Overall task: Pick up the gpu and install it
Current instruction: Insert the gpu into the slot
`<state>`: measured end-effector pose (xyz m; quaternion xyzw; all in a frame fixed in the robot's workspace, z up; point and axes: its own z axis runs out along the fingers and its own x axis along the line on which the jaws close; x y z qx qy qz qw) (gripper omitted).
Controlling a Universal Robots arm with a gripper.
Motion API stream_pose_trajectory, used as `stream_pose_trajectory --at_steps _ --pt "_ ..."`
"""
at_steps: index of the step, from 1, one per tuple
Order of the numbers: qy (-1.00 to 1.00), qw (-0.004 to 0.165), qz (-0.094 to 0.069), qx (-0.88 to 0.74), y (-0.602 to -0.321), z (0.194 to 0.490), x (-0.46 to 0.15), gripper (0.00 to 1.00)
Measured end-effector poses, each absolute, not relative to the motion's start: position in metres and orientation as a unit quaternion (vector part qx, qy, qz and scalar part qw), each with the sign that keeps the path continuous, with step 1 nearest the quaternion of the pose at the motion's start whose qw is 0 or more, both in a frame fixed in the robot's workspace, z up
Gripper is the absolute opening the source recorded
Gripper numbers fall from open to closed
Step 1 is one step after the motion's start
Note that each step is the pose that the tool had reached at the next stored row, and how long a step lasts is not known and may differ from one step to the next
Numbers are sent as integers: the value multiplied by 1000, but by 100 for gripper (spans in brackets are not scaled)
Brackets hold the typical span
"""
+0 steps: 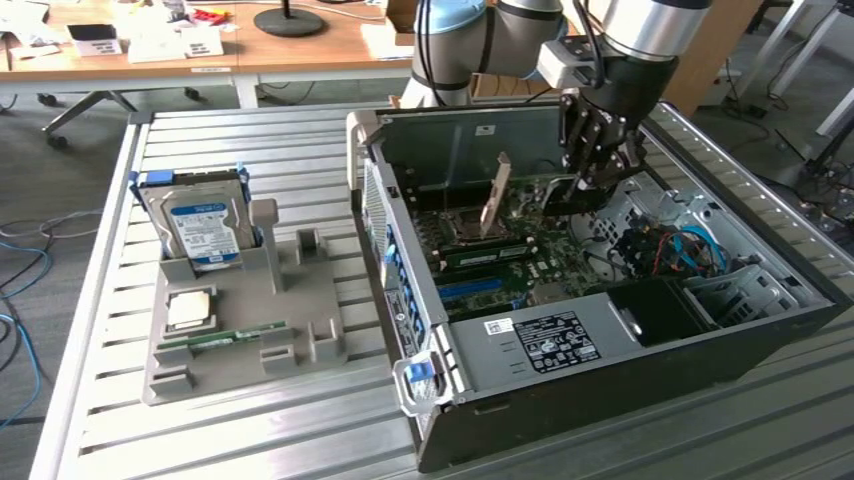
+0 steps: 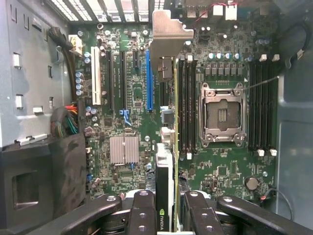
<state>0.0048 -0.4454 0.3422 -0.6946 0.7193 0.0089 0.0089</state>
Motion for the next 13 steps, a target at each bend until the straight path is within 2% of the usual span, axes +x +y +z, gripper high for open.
stream_pose_trajectory --at_steps 13 --pt "719 9 9 -695 -445 332 -3 27"
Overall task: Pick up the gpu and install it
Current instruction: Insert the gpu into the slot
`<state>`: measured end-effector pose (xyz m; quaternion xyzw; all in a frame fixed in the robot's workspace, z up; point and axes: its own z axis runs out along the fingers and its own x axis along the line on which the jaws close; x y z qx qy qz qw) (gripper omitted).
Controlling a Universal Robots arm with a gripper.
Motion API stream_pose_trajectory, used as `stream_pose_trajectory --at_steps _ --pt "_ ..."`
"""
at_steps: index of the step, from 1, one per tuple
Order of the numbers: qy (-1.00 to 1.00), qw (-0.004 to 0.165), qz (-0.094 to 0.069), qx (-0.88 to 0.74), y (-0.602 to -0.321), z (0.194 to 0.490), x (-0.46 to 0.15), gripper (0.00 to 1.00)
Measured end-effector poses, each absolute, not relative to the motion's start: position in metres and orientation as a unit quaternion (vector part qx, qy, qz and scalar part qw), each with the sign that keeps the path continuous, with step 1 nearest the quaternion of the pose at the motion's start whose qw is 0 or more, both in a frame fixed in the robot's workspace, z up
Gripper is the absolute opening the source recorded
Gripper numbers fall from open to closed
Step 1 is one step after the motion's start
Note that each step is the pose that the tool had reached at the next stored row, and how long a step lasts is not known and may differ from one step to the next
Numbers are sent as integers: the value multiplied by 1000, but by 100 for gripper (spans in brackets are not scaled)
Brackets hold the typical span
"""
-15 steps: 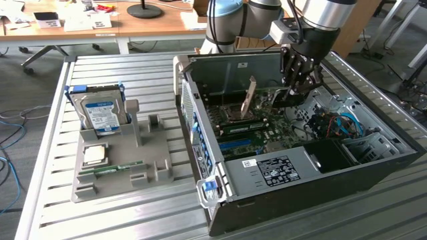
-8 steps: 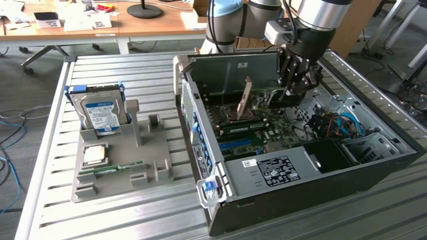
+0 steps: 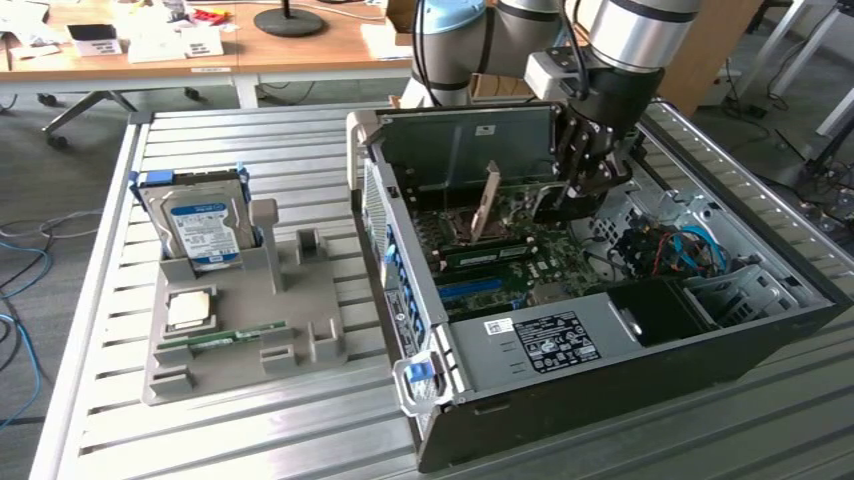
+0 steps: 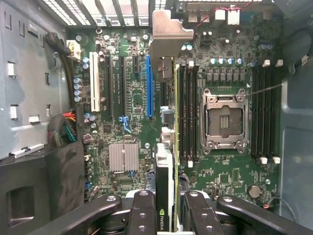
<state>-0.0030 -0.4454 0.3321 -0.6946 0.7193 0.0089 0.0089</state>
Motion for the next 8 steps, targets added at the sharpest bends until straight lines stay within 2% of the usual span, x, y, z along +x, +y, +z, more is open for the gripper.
stream_pose_trajectory --at_steps 8 --pt "719 9 9 -695 -445 322 -5 27"
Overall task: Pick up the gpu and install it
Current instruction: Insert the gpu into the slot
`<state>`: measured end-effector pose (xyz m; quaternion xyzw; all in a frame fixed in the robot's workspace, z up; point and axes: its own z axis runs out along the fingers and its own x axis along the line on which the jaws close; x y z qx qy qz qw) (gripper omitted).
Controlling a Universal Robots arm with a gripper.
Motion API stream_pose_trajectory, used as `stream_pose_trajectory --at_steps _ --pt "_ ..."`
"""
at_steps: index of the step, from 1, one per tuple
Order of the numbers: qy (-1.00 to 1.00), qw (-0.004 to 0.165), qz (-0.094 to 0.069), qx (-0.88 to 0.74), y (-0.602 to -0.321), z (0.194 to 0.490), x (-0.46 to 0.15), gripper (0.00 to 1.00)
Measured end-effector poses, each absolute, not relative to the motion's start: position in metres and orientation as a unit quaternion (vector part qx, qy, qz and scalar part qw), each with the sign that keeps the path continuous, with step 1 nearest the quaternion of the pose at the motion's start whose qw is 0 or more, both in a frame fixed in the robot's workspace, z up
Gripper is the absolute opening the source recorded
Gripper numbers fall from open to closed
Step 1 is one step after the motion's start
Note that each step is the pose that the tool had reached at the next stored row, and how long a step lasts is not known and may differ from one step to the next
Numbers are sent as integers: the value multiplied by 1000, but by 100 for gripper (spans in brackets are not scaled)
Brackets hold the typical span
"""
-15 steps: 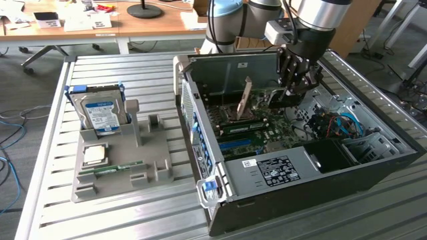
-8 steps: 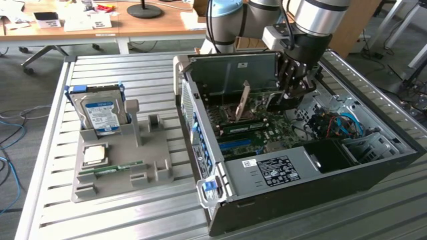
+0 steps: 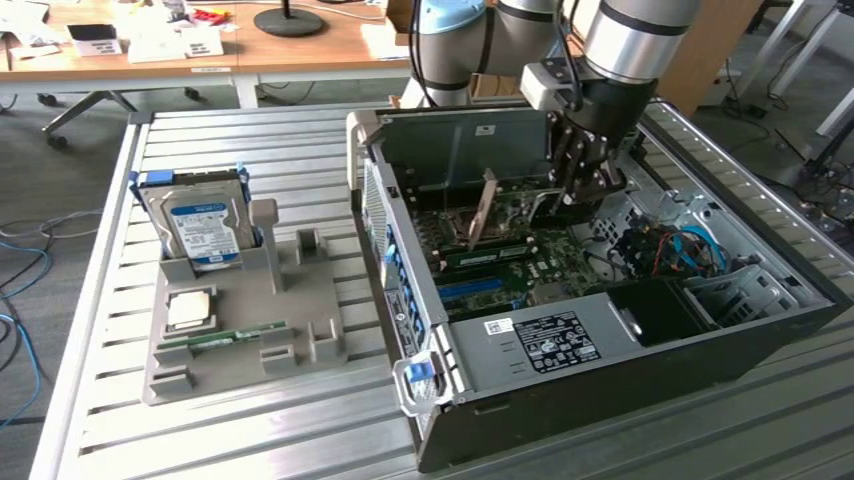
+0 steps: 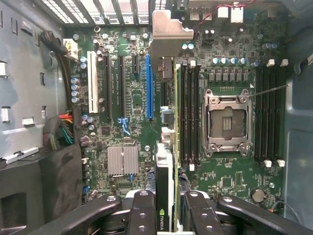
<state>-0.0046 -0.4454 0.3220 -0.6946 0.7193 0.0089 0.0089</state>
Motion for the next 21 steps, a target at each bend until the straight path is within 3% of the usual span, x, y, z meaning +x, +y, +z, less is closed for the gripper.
stream_pose_trajectory --at_steps 21 --pt "719 9 9 -695 -445 315 -5 27"
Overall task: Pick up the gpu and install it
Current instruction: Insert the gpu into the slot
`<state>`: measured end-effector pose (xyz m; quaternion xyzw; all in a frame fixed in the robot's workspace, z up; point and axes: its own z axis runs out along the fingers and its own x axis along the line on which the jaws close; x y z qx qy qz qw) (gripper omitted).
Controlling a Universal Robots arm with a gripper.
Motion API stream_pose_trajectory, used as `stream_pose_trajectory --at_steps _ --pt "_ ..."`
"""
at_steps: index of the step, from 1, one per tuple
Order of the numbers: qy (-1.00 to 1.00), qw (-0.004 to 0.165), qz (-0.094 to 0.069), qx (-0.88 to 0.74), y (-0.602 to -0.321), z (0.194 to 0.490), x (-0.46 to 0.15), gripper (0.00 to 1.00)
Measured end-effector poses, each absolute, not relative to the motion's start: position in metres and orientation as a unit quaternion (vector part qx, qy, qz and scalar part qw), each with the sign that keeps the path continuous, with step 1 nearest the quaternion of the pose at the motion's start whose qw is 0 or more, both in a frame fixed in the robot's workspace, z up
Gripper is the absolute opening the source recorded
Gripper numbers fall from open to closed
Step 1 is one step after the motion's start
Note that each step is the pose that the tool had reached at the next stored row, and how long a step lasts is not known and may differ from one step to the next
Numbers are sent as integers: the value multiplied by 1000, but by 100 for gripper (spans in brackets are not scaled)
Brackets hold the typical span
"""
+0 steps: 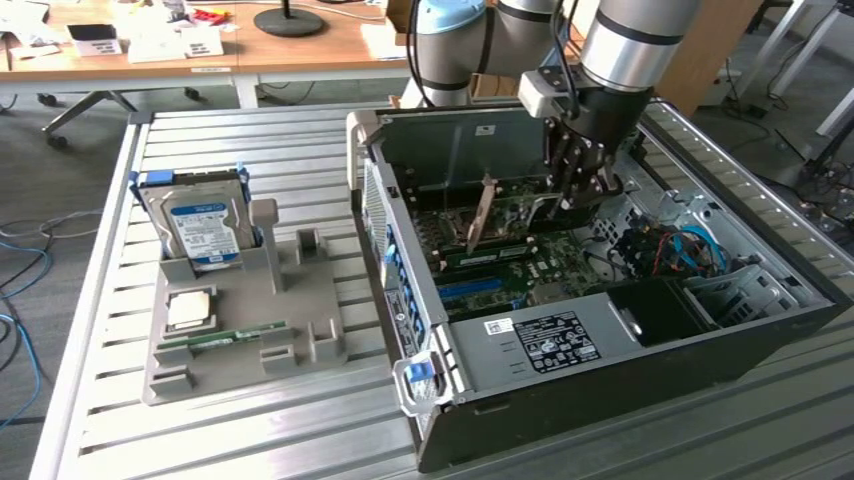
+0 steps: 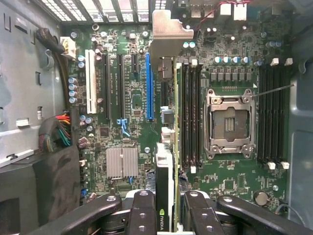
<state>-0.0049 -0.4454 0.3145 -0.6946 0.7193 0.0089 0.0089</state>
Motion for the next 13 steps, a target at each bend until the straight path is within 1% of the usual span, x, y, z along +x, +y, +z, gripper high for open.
stream_pose_trajectory --at_steps 13 --pt "719 9 9 -695 -445 311 -5 27"
